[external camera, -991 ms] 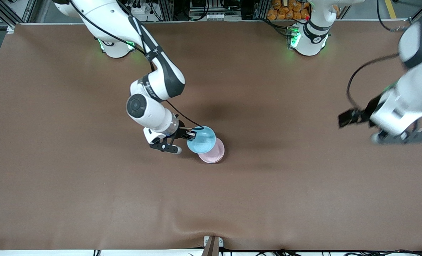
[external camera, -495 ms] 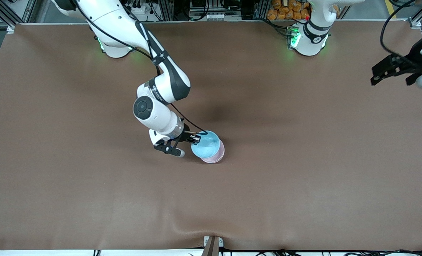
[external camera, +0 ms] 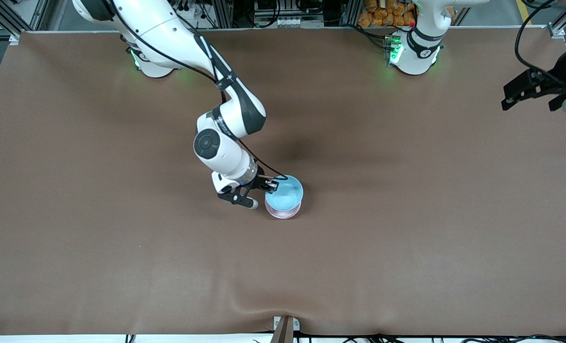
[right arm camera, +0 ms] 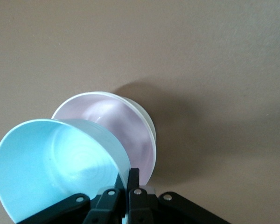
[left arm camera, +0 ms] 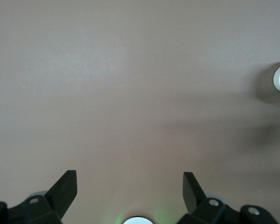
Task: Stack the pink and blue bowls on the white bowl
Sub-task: 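Lower the blue bowl into the pink bowl and open the right gripper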
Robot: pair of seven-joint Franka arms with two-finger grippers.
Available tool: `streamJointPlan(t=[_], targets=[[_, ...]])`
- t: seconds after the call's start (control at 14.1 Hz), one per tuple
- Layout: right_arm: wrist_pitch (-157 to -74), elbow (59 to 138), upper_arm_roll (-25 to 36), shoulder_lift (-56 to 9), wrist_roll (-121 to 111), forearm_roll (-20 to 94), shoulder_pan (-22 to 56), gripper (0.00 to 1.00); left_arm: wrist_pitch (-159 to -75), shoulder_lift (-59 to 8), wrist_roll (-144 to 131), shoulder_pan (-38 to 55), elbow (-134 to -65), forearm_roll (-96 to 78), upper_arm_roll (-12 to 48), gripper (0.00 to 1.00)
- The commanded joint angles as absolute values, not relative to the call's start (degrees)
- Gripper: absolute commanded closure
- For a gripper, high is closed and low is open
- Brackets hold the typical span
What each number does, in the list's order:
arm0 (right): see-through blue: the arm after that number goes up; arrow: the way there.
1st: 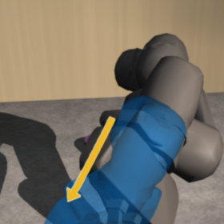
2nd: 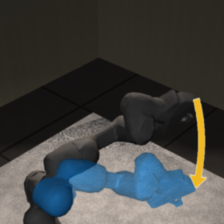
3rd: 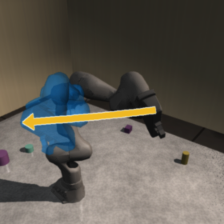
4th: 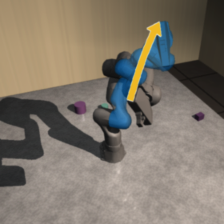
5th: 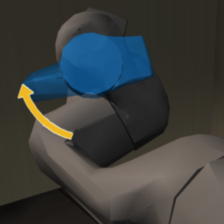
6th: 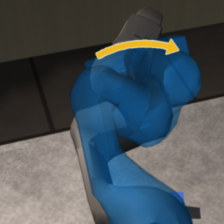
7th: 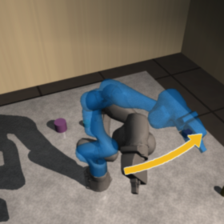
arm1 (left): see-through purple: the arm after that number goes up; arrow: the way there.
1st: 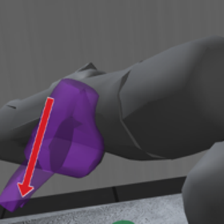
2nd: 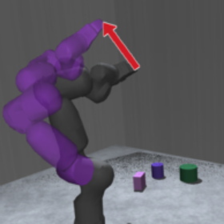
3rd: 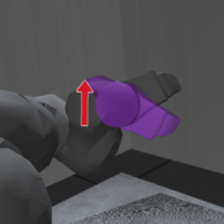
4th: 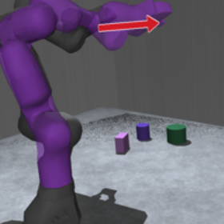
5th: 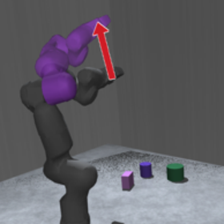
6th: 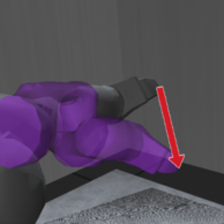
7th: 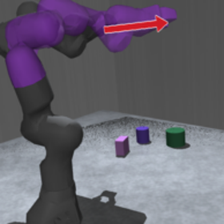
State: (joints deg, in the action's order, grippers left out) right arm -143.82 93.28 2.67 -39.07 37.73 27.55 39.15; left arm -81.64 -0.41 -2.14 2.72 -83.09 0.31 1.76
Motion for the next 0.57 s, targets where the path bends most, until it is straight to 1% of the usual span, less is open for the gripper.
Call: streamJointPlan(t=[0.0,0.5], targets=[[-144.2,91.9,3.3,-40.3,38.6,28.8,40.0,1.00,-82.1,0.0,-1.0,2.3,-83.3,-1.0,1.7,0.00],[-144.1,92.1,3.5,-40.3,38.7,28.7,39.7,1.00,-83.5,-0.7,-0.7,1.7,-83.6,-0.9,1.8,0.00]])
